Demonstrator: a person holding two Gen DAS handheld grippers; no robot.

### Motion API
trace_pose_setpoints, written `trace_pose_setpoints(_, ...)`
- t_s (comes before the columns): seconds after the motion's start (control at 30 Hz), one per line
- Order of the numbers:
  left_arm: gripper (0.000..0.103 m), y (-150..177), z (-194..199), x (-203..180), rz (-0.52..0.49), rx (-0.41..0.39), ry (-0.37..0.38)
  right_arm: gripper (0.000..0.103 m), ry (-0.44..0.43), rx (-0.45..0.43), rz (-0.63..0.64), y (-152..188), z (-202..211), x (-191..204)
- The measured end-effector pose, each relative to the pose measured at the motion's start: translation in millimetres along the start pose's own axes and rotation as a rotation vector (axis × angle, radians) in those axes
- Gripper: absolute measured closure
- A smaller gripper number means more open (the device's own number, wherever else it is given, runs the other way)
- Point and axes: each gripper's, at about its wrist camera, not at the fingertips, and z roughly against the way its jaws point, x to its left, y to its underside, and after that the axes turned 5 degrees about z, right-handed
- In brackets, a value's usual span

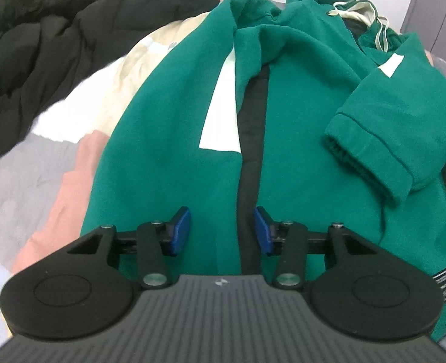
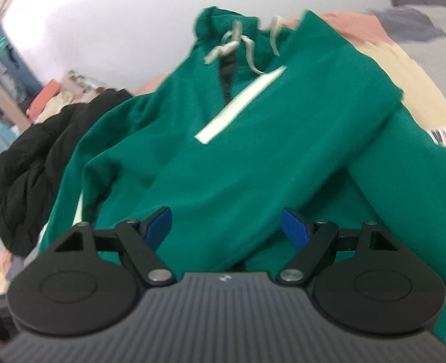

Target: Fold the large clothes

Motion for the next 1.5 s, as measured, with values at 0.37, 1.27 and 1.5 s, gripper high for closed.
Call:
trace_pose_setpoints(0.37,0.064,16.5,37.1,18.3,0.207,-0.017,0.033,0.022,-0.071,0.023,-0.051,2.4,3.3,-6.2)
trace_pose_setpoints(1.27,0.099,-85.7,112.1,40.2,0.215,-0.149,-0.217,0.022,-0.107,0.001,-0.056,1.3,16.6,3.4)
trace_pose_setpoints(1.5,0.099,-198.8,186.2,-14.4,0.257,-0.261,-0.19,0.022,-0.164,-0.063,-0.087,-6.2,29.5,-6.6)
